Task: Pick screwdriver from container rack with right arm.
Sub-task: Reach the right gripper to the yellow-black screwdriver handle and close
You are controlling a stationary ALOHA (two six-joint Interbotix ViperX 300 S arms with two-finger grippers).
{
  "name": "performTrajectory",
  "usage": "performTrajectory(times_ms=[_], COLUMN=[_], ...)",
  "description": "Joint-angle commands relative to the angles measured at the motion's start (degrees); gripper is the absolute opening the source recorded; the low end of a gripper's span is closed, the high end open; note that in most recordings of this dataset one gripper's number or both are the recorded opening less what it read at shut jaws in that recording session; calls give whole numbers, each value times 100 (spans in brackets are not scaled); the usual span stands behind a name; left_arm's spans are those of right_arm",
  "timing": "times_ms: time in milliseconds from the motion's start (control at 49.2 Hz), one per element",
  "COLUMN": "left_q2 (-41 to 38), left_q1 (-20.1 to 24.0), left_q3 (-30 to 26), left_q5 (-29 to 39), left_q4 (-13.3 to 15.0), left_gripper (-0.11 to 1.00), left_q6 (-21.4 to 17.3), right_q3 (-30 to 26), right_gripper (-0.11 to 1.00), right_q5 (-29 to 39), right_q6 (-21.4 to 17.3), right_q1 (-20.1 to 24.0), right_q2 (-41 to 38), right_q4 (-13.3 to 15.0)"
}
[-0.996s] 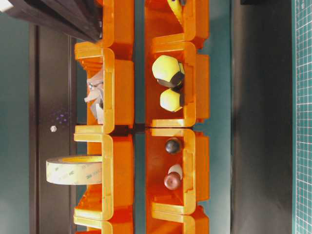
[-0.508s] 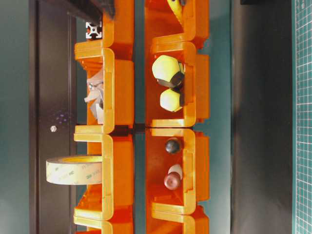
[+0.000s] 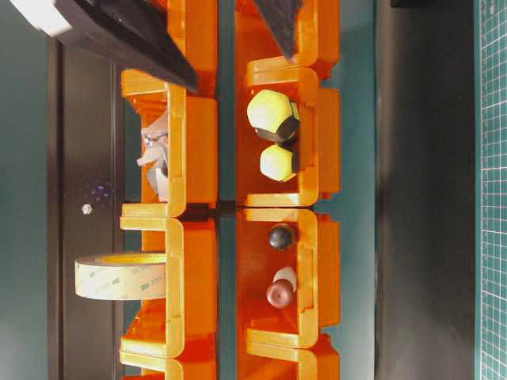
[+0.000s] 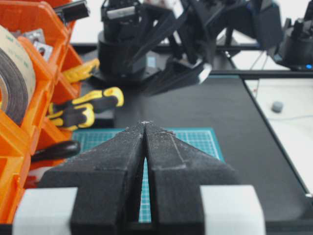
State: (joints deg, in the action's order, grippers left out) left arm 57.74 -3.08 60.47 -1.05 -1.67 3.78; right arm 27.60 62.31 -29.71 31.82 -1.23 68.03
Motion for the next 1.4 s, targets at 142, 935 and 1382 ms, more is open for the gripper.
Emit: performTrajectory(times_ms=[142,935,1382], left_q2=[-70,-44,-26], left_q1=[0,35,26], left_q3=[-158,-149,-114], left_q5=[-26,-35,-35], left_q4=[-18,-18,-18], left_gripper=[0,0,0], left_q6=[105,105,114], right_q3=[-88,-132,-448], right_gripper=[84,72,40], right_q5=[-264,-422,264], right_q6=[-26,-35,-26], right_q1=[-431,-870,-729], right_q2=[-176,-387,-448], right_q4=[193,167,97])
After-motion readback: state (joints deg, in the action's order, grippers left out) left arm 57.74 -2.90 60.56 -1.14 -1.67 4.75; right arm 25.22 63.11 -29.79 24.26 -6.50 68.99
